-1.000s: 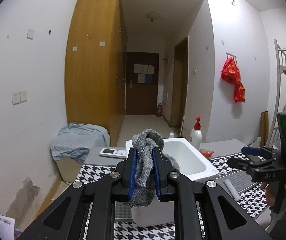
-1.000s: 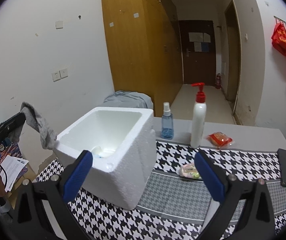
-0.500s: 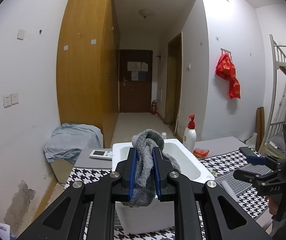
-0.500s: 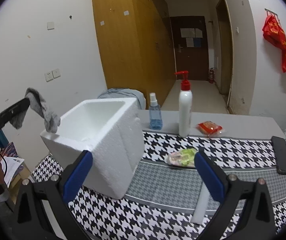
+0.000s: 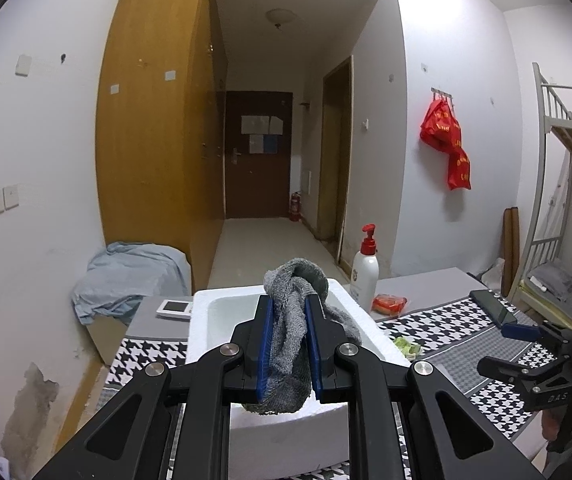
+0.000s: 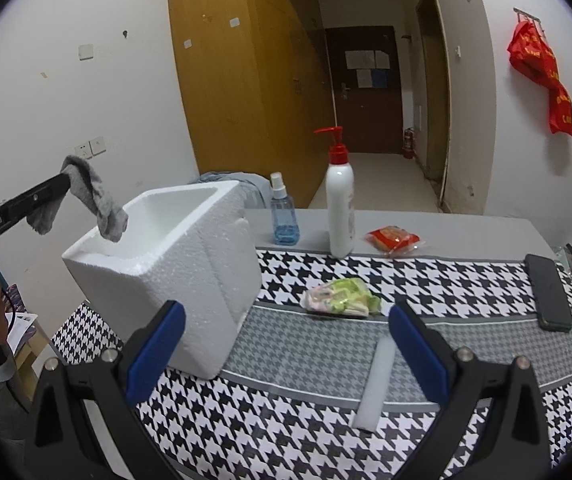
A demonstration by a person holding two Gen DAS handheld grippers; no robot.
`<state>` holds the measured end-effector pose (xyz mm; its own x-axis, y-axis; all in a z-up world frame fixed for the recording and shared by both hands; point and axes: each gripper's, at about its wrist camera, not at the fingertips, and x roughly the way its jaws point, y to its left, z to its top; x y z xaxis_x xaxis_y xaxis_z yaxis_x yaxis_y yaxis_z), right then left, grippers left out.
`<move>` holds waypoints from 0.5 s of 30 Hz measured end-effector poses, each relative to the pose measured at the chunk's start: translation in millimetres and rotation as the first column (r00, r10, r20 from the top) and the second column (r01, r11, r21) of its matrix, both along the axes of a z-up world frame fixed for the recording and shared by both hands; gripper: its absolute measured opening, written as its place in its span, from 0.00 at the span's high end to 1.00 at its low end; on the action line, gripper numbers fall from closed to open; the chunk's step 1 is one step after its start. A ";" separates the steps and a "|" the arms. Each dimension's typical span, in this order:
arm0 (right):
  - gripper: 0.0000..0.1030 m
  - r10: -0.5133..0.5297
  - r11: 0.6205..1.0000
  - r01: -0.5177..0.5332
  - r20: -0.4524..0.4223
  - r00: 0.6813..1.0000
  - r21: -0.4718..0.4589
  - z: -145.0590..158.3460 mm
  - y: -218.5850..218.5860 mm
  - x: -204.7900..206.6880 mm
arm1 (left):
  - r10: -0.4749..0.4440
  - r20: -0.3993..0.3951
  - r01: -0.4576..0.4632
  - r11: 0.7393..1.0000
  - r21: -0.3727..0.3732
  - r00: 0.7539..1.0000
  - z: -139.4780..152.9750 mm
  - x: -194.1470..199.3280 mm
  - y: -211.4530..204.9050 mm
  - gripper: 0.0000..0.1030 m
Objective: Organize soft objects
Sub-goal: 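Move the left tool with the grey sock over the foam box opening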
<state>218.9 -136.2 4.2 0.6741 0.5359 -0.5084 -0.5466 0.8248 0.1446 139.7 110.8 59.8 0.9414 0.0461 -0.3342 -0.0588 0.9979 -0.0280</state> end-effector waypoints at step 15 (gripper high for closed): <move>0.00 -0.051 0.999 0.051 -0.018 0.999 -0.019 -10.4 -20.2 3.8 | -0.019 -0.057 0.019 1.000 -0.017 0.998 -9.3 31.8 1.7 0.83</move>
